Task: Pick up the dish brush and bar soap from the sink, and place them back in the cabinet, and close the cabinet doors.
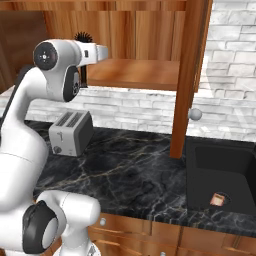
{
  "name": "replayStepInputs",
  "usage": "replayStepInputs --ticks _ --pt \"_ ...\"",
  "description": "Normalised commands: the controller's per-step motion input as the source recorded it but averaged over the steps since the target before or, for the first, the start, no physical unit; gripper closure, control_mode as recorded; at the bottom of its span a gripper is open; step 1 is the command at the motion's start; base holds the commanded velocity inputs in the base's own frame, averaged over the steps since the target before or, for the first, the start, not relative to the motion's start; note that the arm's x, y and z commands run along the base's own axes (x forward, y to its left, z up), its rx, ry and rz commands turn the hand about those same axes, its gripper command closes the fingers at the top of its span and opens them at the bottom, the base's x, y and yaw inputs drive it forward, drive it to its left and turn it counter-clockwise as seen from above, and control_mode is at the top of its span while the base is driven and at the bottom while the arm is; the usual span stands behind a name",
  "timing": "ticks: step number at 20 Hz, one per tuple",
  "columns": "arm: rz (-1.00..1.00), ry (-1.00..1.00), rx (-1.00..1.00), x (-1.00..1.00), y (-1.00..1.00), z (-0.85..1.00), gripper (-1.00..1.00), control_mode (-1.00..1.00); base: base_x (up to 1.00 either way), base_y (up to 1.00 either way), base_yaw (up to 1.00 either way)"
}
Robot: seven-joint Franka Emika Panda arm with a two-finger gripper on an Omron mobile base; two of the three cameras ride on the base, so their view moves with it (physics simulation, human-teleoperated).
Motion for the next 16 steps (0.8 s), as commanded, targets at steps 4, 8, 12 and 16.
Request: replayStepInputs --ticks 4,8,12,16 --pt "0.01 0.00 0.00 0.26 0.00 0.00 1.00 -1.00 0.00 0.00 0.00" --pt "0.00 0.01 0.00 0.25 0.00 0.00 1.00 -1.00 0.00 0.00 0.00" --pt "0.00 0.04 0.00 0.24 0.00 0.00 1.00 -1.00 0.00 0.00 0.00" --pt "0.00 0.03 0.00 0.25 0.00 0.00 1.00 -1.00 0.00 0.00 0.00"
